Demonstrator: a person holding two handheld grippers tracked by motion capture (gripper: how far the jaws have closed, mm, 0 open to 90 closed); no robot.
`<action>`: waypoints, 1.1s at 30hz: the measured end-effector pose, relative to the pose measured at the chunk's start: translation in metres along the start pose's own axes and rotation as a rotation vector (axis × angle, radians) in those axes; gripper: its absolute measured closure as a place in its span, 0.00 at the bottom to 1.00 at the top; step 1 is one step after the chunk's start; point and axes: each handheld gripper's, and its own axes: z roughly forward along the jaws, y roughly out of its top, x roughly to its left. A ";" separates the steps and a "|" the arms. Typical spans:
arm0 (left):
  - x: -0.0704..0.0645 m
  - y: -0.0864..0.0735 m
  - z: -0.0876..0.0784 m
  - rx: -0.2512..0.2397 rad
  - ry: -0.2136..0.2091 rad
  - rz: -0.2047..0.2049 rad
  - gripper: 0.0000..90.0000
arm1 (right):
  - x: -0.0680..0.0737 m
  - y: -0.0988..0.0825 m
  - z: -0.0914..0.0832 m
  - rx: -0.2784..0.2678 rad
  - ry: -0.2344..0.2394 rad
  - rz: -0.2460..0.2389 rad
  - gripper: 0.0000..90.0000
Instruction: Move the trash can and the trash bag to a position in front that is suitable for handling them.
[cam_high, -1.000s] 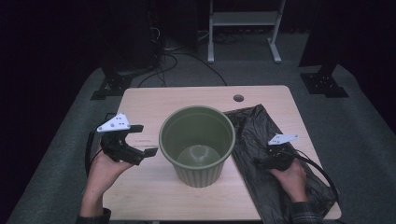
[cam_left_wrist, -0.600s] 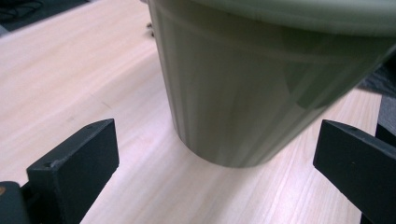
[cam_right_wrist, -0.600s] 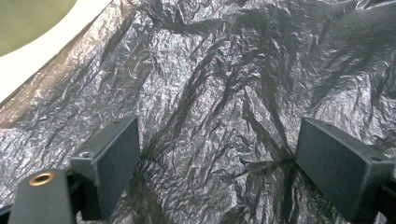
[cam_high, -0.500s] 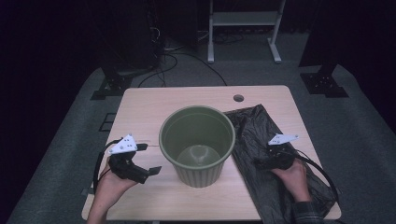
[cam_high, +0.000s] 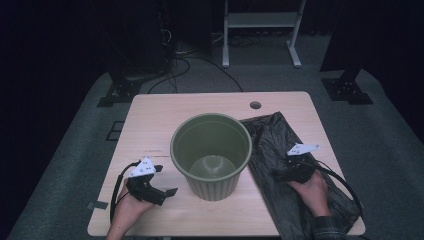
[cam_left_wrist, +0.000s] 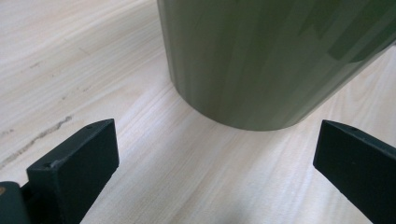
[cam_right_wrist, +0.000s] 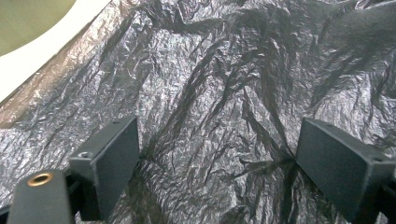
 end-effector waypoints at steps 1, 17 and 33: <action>0.001 -0.002 0.003 0.002 0.004 -0.001 0.00 | 0.000 0.000 0.000 0.000 0.000 0.000 0.13; 0.009 -0.025 0.030 0.086 0.057 -0.001 0.00 | 0.000 0.000 0.000 0.000 0.001 0.000 0.13; 0.006 -0.024 0.034 0.144 0.080 0.020 0.00 | 0.000 0.000 0.000 0.000 0.003 0.000 0.13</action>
